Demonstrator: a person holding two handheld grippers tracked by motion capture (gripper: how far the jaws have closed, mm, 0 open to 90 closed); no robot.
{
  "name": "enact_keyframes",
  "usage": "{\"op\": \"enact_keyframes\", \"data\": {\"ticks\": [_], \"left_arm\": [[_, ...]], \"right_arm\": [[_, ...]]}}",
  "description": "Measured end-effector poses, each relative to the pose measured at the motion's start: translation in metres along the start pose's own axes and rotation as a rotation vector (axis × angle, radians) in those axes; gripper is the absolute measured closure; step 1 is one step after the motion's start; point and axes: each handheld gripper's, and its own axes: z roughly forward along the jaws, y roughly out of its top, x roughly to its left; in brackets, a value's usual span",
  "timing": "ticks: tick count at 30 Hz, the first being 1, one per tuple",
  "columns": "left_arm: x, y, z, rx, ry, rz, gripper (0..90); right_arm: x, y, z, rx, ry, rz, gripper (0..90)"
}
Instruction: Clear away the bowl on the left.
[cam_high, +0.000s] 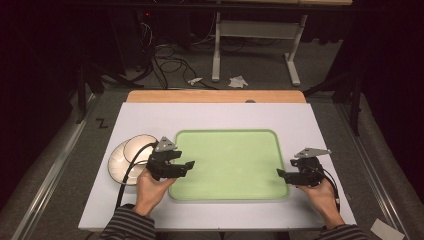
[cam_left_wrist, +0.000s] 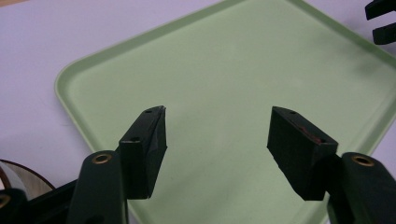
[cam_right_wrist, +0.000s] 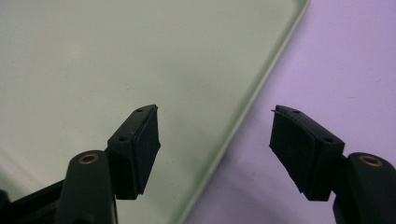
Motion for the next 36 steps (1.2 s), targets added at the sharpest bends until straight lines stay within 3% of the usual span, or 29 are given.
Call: {"op": "enact_keyframes", "data": {"ticks": [5,11,16,24,32,36], "left_arm": [[0.002,0.002,0.001,-0.011,0.006,-0.012,35.3],[0.003,0.003,0.002,-0.008,0.015,-0.021,33.4],[0.003,0.002,0.002,0.017,0.009,-0.027,31.9],[0.005,0.005,-0.001,-0.005,0.002,-0.037,31.5],[0.01,0.019,-0.008,-0.059,-0.014,-0.102,29.0],[0.012,0.022,-0.009,-0.065,-0.014,-0.108,27.6]], "right_arm": [[0.002,0.0,0.002,0.016,-0.008,-0.008,33.7],[0.0,0.0,0.002,0.027,-0.015,0.015,32.8],[0.003,-0.001,0.002,0.034,-0.013,0.003,32.9],[0.002,-0.002,0.0,0.031,-0.017,0.003,33.0],[0.004,-0.001,-0.003,0.019,-0.018,-0.013,34.0],[0.005,-0.001,-0.002,0.016,-0.019,-0.021,34.2]]}}
